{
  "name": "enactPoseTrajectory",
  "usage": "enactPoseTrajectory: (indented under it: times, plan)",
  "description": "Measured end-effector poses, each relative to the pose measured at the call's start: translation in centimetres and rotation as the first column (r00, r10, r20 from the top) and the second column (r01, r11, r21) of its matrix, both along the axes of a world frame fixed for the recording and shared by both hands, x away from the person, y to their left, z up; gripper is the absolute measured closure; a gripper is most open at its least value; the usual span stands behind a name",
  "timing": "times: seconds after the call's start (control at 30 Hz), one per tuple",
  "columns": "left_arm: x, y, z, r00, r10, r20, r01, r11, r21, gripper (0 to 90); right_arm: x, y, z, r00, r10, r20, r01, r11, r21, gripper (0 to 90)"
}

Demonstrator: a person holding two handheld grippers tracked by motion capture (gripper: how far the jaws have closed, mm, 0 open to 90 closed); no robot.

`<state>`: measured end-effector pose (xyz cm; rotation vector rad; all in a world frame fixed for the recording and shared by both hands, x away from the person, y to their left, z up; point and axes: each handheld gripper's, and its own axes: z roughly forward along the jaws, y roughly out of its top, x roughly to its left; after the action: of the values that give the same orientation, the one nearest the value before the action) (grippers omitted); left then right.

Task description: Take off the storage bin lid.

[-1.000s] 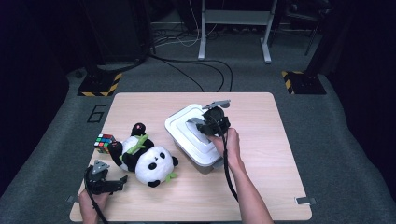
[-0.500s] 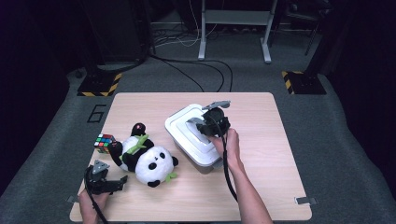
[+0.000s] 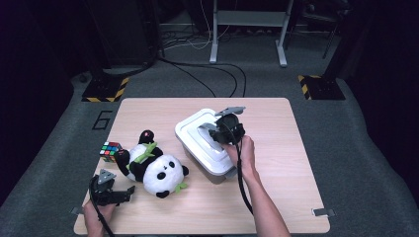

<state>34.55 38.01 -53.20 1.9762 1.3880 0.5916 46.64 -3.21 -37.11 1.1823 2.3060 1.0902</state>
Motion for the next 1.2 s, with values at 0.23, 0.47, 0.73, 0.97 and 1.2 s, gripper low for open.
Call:
enactPoseTrajectory:
  times: [0.23,0.47,0.73,0.97,1.2]
  plan:
    - [0.0,0.0,0.0,1.0,0.0,0.001,0.0,1.0,0.0,0.7,-0.4,-0.2,1.0,0.9996,0.002,0.027,-0.002,1.0,-0.005,67.2]
    - [0.0,0.0,0.0,1.0,0.0,0.001,0.0,1.0,0.0,0.8,-0.7,-0.4,1.9,0.9984,0.008,0.056,-0.008,1.0,-0.01,67.1]
    - [0.0,0.0,0.0,1.0,0.0,0.001,0.0,1.0,0.0,0.8,-0.9,-0.7,3.1,0.9972,0.013,0.074,-0.012,1.0,-0.018,67.1]
    - [0.0,0.0,0.0,1.0,0.001,0.001,-0.001,1.0,0.001,0.8,-0.9,-1.5,4.1,0.9937,0.028,0.108,-0.025,0.999,-0.033,67.2]
    - [0.0,0.0,0.0,1.0,0.002,0.002,-0.002,1.0,0.0,0.8,-0.9,-2.3,4.6,0.9925,0.023,0.12,-0.018,0.999,-0.038,67.1]
